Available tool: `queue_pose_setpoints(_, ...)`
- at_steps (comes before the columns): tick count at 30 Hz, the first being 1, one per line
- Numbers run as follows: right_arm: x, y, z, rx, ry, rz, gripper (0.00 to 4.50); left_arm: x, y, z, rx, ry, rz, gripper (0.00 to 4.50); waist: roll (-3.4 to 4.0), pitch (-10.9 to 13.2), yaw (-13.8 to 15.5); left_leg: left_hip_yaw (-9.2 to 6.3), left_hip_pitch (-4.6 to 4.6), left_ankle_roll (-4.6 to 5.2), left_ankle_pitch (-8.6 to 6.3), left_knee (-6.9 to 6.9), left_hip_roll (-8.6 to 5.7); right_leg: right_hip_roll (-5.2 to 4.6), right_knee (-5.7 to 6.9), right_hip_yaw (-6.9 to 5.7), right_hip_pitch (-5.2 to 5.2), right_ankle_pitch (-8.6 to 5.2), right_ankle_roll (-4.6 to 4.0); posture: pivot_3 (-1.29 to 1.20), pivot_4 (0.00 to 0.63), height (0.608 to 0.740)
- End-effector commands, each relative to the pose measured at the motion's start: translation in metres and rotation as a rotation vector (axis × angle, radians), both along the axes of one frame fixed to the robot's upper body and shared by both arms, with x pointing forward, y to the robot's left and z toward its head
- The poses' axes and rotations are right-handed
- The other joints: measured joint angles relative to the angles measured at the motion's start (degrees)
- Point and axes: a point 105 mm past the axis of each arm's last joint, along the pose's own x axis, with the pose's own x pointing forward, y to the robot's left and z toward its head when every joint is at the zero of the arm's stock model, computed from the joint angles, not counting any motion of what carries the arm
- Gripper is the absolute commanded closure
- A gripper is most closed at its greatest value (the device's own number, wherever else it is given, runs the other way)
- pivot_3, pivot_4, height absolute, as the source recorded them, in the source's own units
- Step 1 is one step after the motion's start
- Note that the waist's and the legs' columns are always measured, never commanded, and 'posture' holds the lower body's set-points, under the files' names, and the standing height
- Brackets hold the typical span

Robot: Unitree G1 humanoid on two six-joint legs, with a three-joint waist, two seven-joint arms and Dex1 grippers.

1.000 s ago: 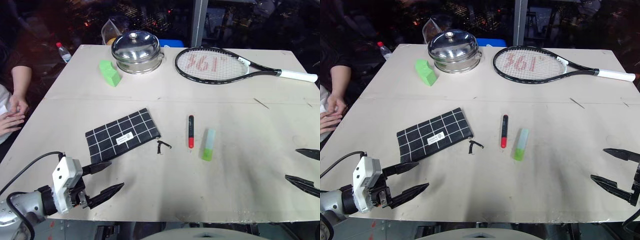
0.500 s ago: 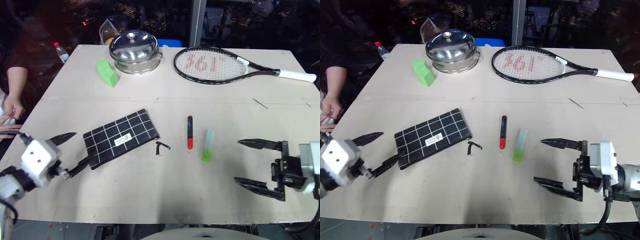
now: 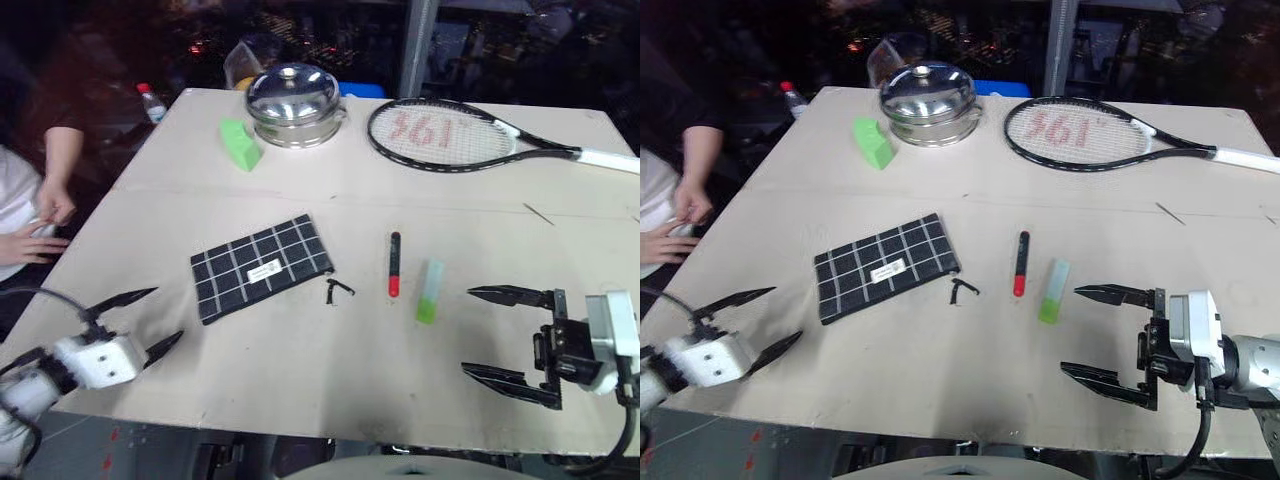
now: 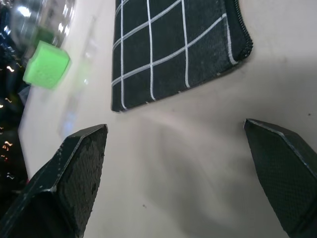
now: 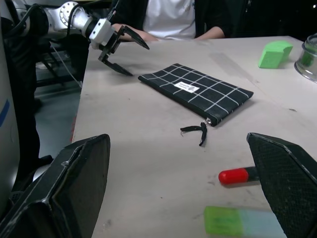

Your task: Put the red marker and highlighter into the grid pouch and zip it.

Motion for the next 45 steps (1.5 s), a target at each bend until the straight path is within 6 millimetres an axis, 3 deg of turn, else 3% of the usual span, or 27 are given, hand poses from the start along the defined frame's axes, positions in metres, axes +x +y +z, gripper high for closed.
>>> queue_pose_setpoints(1, -0.002, 0.004, 0.007, 0.003, -0.043, -0.001, 0.00, 0.016, -0.016, -0.008, -0.016, -0.039, -0.048, 0.04, 0.18, -0.08, 0.79, 0.05, -0.01, 0.01, 0.01, 0.00, 0.06, -0.02, 0.00, -0.07, 0.00, 0.00, 0.01, 0.00, 0.150, 0.740)
queue_pose_setpoints(4, -0.003, 0.007, 0.009, 0.002, -0.051, -0.022, 0.00, 0.035, -0.039, -0.013, -0.048, -0.060, -0.110, 0.04, 0.63, -0.24, 1.79, -0.01, 0.02, 0.05, 0.03, 0.03, 0.05, -0.27, 0.00, -0.54, 0.30, -0.01, 0.03, 0.00, 0.150, 0.740)
queue_pose_setpoints(6, -0.004, 0.009, 0.009, 0.002, -0.053, -0.032, 0.00, 0.042, -0.052, -0.012, -0.063, -0.066, -0.155, 0.04, 0.54, -0.29, 1.93, 0.01, -0.04, 0.15, 0.09, 0.07, 0.06, -0.36, 0.00, -0.75, 0.36, -0.01, 0.04, 0.00, 0.150, 0.740)
queue_pose_setpoints(15, -0.006, 0.017, 0.009, 0.018, -0.063, -0.059, 0.00, 0.058, -0.081, -0.004, -0.091, -0.056, -0.250, 0.04, 0.22, -0.52, 0.27, 0.10, -0.08, 0.73, 0.09, 0.29, -0.07, -0.30, -0.02, -0.83, 0.55, -0.20, 0.66, 0.00, 0.150, 0.740)
queue_pose_setpoints(18, -0.002, 0.021, 0.010, 0.028, -0.068, -0.083, 0.00, 0.057, -0.091, -0.003, -0.135, -0.028, -0.276, 0.90, 0.20, -0.51, -0.14, 0.10, -0.07, 0.74, 0.09, 0.31, -0.08, -0.33, -0.01, -0.82, 0.55, -0.27, 0.70, 0.00, 0.150, 0.740)
queue_pose_setpoints(23, 0.015, 0.026, 0.013, 0.058, -0.070, -0.185, 0.00, 0.052, -0.098, 0.003, -0.286, 0.065, -0.248, 3.19, -0.13, -0.38, -1.97, 0.09, -0.08, 0.73, 0.09, 0.32, 0.03, -0.34, 0.01, -0.68, 0.56, -0.32, 0.61, 0.00, 0.150, 0.740)
queue_pose_setpoints(26, 0.039, 0.034, 0.003, -0.032, 0.023, -0.305, 0.00, 0.051, -0.106, 0.017, -0.489, 0.171, -0.190, 4.42, -0.19, -0.34, -3.16, 0.14, -0.04, 0.73, 0.09, 0.33, 0.08, -0.30, 0.05, -0.45, 0.54, -0.32, 0.60, 0.00, 0.150, 0.740)
queue_pose_setpoints(30, 0.087, 0.060, -0.012, 0.025, 0.286, -0.370, 0.00, 0.048, -0.121, 0.027, -0.610, 0.251, -0.187, 4.42, -0.27, -0.33, -3.79, 0.08, -0.01, 0.69, 0.12, 0.32, 0.10, -0.23, 0.09, -0.42, 0.52, -0.29, 0.52, 0.00, 0.150, 0.740)
queue_pose_setpoints(35, 0.128, 0.079, -0.019, 0.041, 0.420, -0.489, 0.00, 0.045, -0.133, 0.031, -0.646, 0.279, -0.195, 4.42, -0.29, -0.31, -3.66, -0.01, -0.07, 0.68, 0.11, 0.24, 0.04, -0.03, 0.11, -0.30, 0.48, -0.09, 0.48, 0.00, 0.150, 0.740)
queue_pose_setpoints(43, 0.156, 0.099, -0.016, 0.054, 0.474, -0.460, 0.00, 0.035, -0.143, 0.030, -0.645, 0.293, -0.215, 4.42, -0.26, -0.30, -4.00, 0.15, -0.11, 0.76, 0.06, 0.19, -0.10, 0.02, 0.05, -0.22, 0.44, -0.07, 0.58, 0.00, 0.150, 0.740)
queue_pose_setpoints(45, 0.162, 0.104, -0.019, 0.032, 0.463, -0.464, 0.86, 0.032, -0.145, 0.030, -0.637, 0.293, -0.227, 4.50, -0.26, -0.30, -4.03, 0.14, -0.08, 0.75, 0.07, 0.20, -0.07, 0.00, 0.07, -0.21, 0.45, -0.07, 0.57, 0.00, 0.150, 0.740)
